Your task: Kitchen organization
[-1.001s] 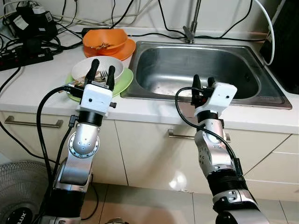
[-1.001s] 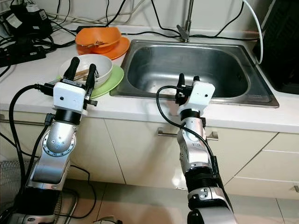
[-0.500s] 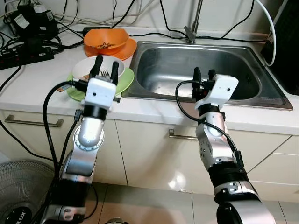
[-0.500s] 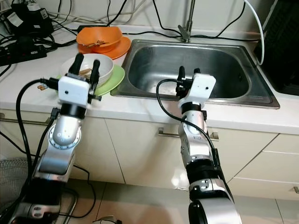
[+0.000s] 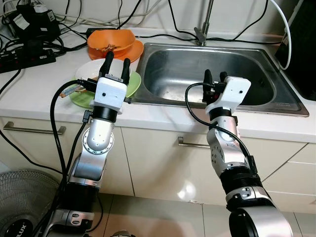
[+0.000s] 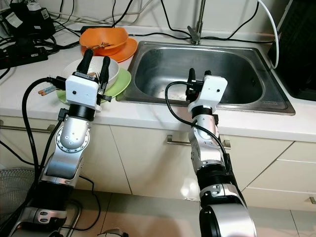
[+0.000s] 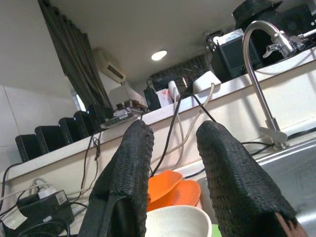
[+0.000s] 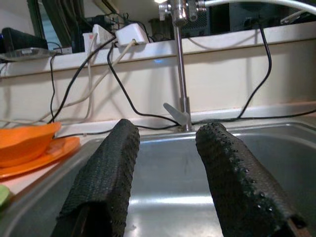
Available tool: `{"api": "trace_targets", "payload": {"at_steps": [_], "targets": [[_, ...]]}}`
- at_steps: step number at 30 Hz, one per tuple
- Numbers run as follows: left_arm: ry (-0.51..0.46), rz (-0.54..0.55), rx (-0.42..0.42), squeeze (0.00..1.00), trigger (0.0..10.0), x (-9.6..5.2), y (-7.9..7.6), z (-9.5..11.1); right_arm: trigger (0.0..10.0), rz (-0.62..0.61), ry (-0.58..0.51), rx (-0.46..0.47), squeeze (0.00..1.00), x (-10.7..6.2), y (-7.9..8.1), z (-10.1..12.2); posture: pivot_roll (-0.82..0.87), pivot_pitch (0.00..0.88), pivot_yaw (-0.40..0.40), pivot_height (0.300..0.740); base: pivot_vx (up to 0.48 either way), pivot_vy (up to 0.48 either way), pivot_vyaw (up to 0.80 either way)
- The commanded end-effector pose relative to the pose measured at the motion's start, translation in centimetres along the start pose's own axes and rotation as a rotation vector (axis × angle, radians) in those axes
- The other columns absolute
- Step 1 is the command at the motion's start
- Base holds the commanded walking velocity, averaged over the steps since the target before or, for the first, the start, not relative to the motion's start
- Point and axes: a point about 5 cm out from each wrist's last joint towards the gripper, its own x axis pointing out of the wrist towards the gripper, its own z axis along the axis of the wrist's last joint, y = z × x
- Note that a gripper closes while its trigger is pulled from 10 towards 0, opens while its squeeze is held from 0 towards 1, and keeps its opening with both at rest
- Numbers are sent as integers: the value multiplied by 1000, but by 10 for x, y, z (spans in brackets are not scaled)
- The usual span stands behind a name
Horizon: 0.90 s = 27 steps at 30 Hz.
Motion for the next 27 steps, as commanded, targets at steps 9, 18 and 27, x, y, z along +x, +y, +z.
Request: {"api": "trace_targets", "payload": {"at_steps": [9, 18, 27], "targets": [[95, 19, 0, 0, 10000, -22, 5, -22, 10000, 8, 2, -5, 0, -5, 0, -4, 205, 0, -7, 740, 0, 0, 0], [158, -3, -32, 0, 10000, -29, 1, -34, 10000, 6, 7, 0, 0, -6, 2, -6, 202, 0, -3, 740, 0, 0, 0], [174, -40, -64, 0, 10000, -30, -6, -40, 10000, -8, 31, -20, 0, -9, -3, -12, 200, 0, -1, 740, 0, 0, 0]]}}
